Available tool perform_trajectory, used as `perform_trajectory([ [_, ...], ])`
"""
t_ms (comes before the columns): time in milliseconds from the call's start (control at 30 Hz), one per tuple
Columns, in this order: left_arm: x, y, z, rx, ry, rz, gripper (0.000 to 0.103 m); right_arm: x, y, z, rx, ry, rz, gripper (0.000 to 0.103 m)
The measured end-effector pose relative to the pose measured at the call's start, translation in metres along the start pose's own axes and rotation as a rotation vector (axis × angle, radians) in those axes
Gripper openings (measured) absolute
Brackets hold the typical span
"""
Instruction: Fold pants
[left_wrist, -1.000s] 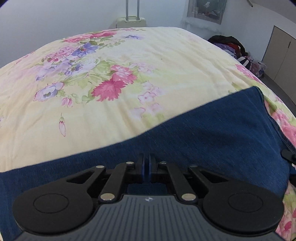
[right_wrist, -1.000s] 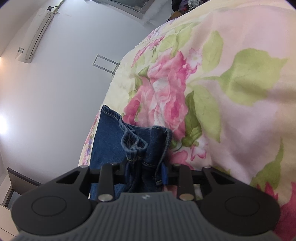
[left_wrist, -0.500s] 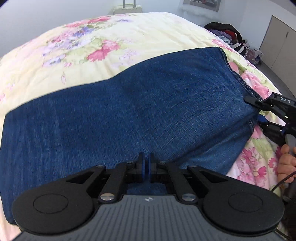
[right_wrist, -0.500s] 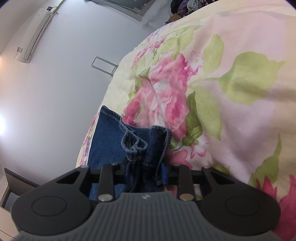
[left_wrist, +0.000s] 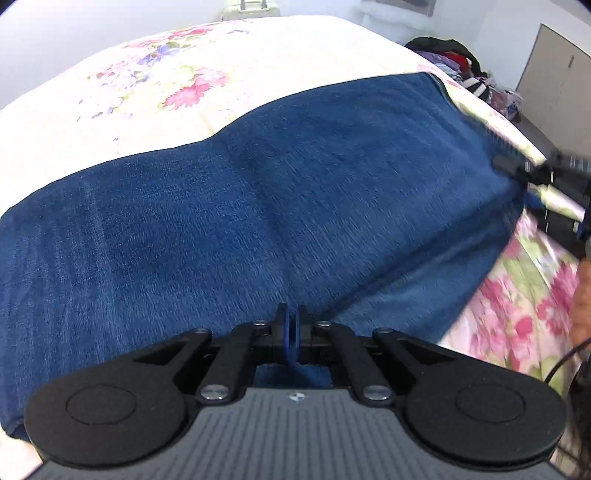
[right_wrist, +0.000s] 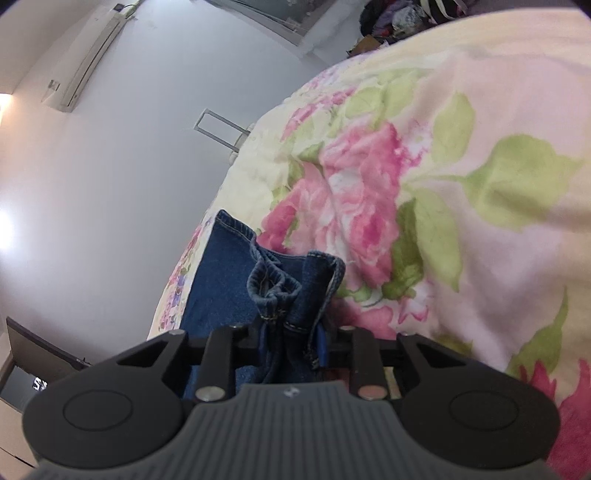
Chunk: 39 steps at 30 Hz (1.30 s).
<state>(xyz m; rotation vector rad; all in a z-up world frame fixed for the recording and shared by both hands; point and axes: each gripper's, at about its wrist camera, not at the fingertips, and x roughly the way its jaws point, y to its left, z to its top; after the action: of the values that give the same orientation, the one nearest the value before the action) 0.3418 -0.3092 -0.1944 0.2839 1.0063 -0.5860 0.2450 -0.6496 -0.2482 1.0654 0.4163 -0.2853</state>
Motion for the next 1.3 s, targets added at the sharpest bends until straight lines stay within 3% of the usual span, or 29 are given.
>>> perform_trajectory([
  [67, -0.002, -0.001, -0.01, 0.006, 0.031, -0.032, 0.001, -0.009, 0.017, 0.002, -0.066, -0.02, 0.013, 0.017],
  [200, -0.015, 0.002, -0.025, 0.006, 0.007, -0.044, 0.0, -0.025, 0.052, 0.005, -0.154, -0.03, 0.032, 0.017],
  [267, -0.025, 0.007, -0.032, 0.002, 0.018, -0.1, 0.001, -0.032, 0.072, 0.006, -0.205, -0.031, 0.031, 0.016],
  [433, -0.071, 0.037, -0.047, -0.002, -0.046, -0.146, 0.007, -0.052, 0.136, -0.007, -0.378, -0.059, 0.03, 0.016],
  [600, -0.118, 0.1, -0.055, -0.077, -0.133, -0.043, 0.008, -0.066, 0.203, -0.035, -0.528, -0.08, 0.033, 0.016],
  [733, -0.144, 0.165, -0.062, -0.21, -0.169, 0.068, 0.01, -0.067, 0.255, -0.066, -0.625, -0.08, 0.022, 0.016],
  [900, -0.158, 0.233, -0.089, -0.366, -0.209, 0.171, 0.012, -0.056, 0.317, -0.123, -0.777, -0.068, -0.011, 0.016],
  [1100, -0.155, 0.281, -0.117, -0.511, -0.213, 0.132, 0.012, -0.03, 0.371, -0.228, -1.065, -0.015, -0.054, 0.016],
  [1200, -0.152, 0.288, -0.123, -0.53, -0.215, 0.109, 0.012, -0.007, 0.379, -0.299, -1.255, 0.064, -0.079, 0.016],
  [1300, -0.148, 0.293, -0.124, -0.538, -0.218, 0.082, 0.012, 0.019, 0.366, -0.36, -1.373, 0.218, -0.103, 0.015],
])
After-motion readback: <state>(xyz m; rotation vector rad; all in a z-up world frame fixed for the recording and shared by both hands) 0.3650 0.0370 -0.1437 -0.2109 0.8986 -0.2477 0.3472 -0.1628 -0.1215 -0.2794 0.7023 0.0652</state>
